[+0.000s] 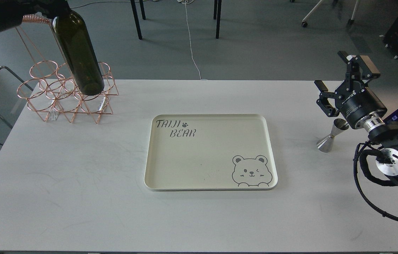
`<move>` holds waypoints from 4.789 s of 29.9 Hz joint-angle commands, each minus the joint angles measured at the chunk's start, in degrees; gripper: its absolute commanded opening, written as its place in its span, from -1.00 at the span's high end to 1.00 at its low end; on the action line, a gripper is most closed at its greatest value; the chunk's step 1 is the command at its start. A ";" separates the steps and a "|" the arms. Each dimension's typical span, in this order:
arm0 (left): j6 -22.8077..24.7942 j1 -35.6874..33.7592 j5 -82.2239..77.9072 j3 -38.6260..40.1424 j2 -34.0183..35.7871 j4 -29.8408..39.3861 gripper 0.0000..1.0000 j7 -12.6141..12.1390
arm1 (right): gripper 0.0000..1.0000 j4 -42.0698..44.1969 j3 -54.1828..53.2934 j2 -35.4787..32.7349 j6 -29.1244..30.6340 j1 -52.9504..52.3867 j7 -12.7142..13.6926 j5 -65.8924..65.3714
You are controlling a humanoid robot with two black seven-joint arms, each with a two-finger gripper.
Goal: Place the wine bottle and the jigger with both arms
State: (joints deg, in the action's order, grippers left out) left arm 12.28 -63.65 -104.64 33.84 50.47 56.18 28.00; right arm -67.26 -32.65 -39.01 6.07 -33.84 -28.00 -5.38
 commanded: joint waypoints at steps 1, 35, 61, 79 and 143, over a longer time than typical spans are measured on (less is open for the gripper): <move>-0.59 0.02 0.05 -0.09 -0.02 -0.63 0.79 0.00 | -0.95 -0.24 -0.40 -0.02 -0.01 0.18 0.00 0.02; -3.93 0.81 1.28 -3.69 -2.57 -6.17 0.78 0.00 | -0.95 -0.15 -0.40 -0.10 -0.01 0.88 0.00 0.02; -5.25 4.06 3.66 -4.74 -4.76 -10.92 0.69 0.00 | -0.95 -0.24 -0.48 -0.10 -0.01 0.97 0.00 0.02; -5.96 6.70 5.50 -4.74 -6.96 -13.73 0.50 0.00 | -0.95 -0.32 -0.40 -0.19 -0.01 0.97 0.00 0.02; 2.30 51.08 79.07 28.65 -29.28 18.79 -0.96 -11.21 | -0.95 2.40 -3.38 5.70 0.17 0.44 0.00 0.02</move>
State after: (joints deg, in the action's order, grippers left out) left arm 14.47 -15.39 -24.23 62.09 23.42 75.35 17.17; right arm -64.78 -36.00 -33.54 6.27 -33.65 -28.00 -5.36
